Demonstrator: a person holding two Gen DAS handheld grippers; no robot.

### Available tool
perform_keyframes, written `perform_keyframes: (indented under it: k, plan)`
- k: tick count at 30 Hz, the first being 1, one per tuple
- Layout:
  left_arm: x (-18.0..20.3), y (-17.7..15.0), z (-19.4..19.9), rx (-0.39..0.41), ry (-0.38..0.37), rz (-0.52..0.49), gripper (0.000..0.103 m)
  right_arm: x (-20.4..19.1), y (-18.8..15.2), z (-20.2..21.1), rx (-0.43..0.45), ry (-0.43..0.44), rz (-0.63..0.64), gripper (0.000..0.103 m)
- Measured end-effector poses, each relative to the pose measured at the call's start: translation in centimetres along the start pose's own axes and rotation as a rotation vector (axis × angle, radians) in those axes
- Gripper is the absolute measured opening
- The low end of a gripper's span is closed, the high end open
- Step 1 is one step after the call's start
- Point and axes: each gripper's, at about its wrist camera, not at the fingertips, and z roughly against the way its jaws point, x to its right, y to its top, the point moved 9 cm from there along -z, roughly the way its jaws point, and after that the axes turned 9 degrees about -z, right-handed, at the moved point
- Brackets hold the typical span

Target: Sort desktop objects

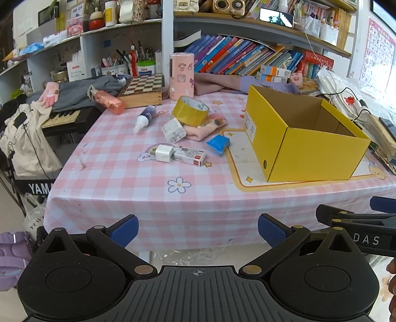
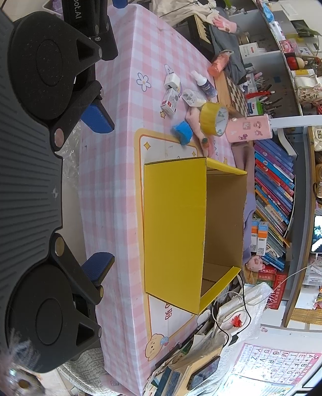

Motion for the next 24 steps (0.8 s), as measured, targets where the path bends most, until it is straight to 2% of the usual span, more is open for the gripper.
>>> perform_keyframes:
  k: [15,24]
  plan:
    - [0.0,0.4,0.3,0.011,0.014,-0.004,0.103,0.0,0.0,0.4,0.009,0.002,0.003,0.103]
    - [-0.5,0.8,1.1,0.047,0.045,-0.03,0.103,-0.6,0.7,0.9,0.024,0.018,0.014,0.103]
